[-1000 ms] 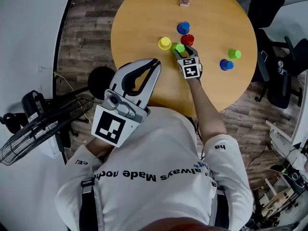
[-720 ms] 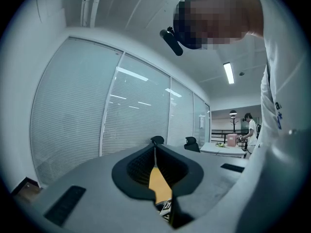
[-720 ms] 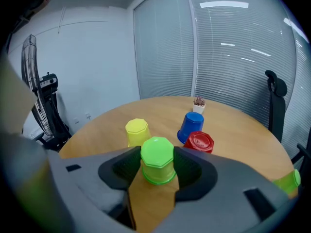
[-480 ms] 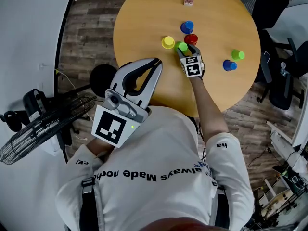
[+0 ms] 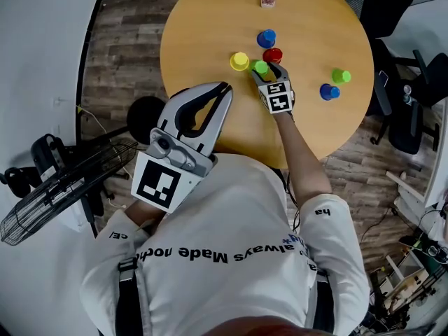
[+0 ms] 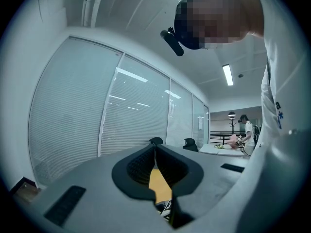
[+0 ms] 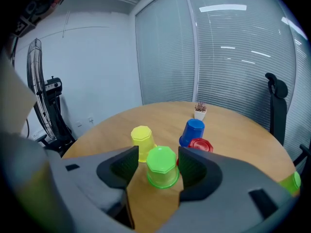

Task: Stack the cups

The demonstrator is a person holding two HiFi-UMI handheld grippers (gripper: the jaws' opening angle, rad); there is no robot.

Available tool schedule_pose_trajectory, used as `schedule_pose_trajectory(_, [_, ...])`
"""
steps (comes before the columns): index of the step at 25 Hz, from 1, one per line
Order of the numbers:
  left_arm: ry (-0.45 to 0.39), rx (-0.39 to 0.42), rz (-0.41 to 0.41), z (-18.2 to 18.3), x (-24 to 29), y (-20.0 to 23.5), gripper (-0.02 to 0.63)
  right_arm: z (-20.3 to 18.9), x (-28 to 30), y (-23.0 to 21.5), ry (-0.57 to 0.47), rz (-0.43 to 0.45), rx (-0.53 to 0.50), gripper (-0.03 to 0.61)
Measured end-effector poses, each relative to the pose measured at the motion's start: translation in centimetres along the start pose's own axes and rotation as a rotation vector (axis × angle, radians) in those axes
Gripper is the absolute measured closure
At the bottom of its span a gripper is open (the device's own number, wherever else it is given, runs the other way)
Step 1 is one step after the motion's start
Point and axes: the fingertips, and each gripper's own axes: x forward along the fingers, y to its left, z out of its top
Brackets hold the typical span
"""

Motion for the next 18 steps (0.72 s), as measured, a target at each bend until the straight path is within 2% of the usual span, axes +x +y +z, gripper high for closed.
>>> schedule_pose_trajectory(10, [-0.016, -0.002, -0.019, 0.3, 0.3, -0.6, 0.581, 3.0, -1.9, -4.1, -0.047, -0.06, 0.003, 0.324])
schedule_pose_trajectory(18, [-0.004, -0.004, -0.005, 0.1, 0.6, -0.1, 0.581, 2.1, -0.9, -7.5, -0.009, -0.09, 0.024, 0.324])
